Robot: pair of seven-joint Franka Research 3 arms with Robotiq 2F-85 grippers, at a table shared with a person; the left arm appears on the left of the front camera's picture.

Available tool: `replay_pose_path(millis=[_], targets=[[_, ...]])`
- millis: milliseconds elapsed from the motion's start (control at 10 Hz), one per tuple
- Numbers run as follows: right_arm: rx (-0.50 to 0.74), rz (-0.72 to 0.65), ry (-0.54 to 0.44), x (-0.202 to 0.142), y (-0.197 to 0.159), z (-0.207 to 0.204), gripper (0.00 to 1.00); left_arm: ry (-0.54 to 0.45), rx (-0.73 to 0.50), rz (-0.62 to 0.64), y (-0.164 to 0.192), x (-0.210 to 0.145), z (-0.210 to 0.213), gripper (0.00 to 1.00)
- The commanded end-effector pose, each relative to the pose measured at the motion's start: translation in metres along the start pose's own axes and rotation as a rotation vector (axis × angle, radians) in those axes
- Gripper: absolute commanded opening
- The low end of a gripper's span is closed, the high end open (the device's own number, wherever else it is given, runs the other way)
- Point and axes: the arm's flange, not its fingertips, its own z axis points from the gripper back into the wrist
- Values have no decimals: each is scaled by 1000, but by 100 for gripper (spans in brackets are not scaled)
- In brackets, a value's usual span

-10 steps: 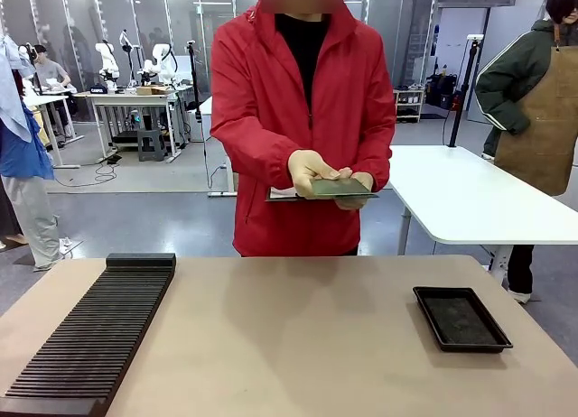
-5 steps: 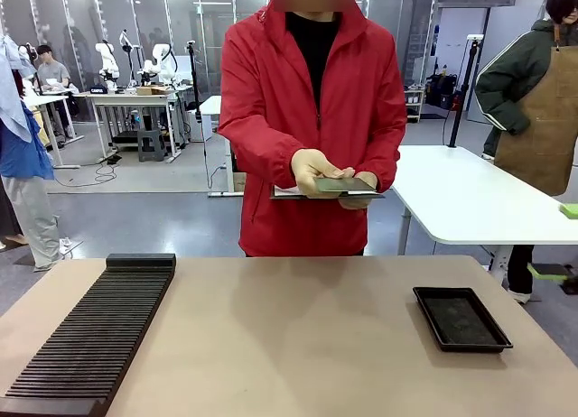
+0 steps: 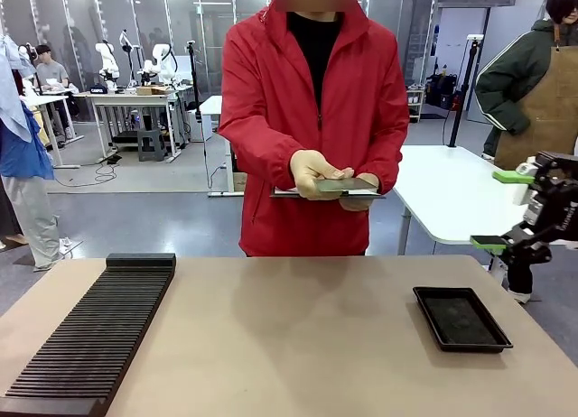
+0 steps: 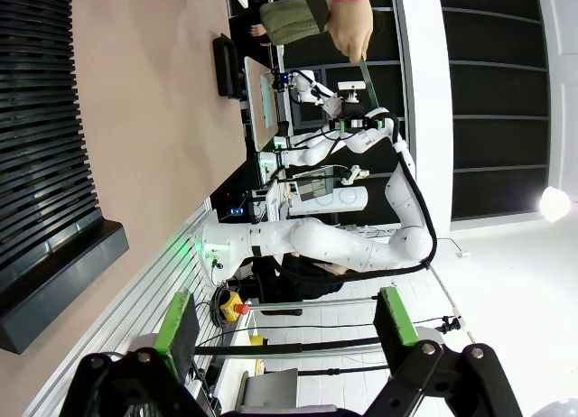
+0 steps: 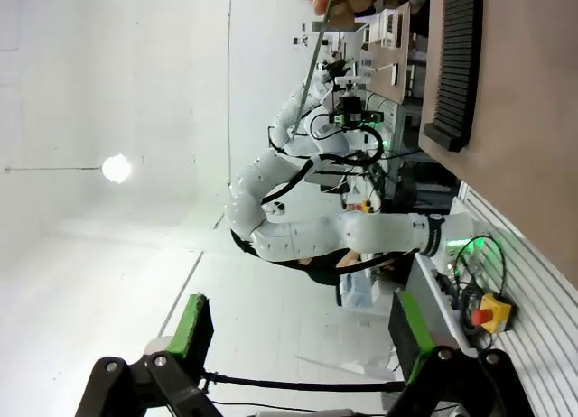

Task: Inspect the PCB.
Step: Pick up the Blank PCB that the human is holding.

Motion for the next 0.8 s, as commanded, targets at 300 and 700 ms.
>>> replay_pose_path(millis=[300, 700], targets=[[15, -129, 70, 51, 7, -52, 100, 0, 1, -2, -1, 0, 0, 100], [-38, -208, 100, 74, -2, -101, 100, 0, 1, -2, -1, 0, 0, 100]])
